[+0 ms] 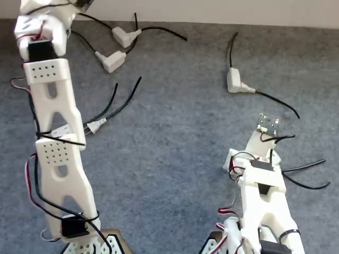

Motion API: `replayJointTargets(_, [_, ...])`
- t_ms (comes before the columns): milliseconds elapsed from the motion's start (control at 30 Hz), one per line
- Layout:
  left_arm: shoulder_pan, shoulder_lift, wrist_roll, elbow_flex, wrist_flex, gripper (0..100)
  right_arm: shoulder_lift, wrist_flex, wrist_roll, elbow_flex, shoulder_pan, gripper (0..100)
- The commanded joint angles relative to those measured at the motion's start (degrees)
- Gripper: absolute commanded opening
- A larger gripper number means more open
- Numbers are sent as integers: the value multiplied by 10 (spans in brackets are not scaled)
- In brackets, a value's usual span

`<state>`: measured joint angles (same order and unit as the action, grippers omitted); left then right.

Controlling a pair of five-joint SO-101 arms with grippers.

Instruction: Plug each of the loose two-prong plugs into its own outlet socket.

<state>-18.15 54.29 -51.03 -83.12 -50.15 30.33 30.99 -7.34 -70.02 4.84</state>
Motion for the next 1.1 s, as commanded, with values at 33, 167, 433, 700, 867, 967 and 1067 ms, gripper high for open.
replayJointTargets(33, [-51,-37,11,16,-185,197,12,-9,-6,6,3,9])
replayJointTargets(167, [-64,-44,-52,10,-328,224,12,-9,-6,6,2,9])
replayJointTargets(433, [-95,-53,-33,-96,-516,235,12,-9,-6,5,2,9])
replayJointTargets(700, [-163,-53,-23,-95,-520,235,12,-9,-6,4,2,9])
replayJointTargets(867, [-182,-54,-23,-95,-520,235,12,-9,-6,4,2,9])
replayJointTargets(967, [-191,-73,-23,-66,-520,235,12,-9,-6,4,2,9])
replayJointTargets(1067, [-195,-148,-22,34,-520,235,12,-9,-6,4,2,9])
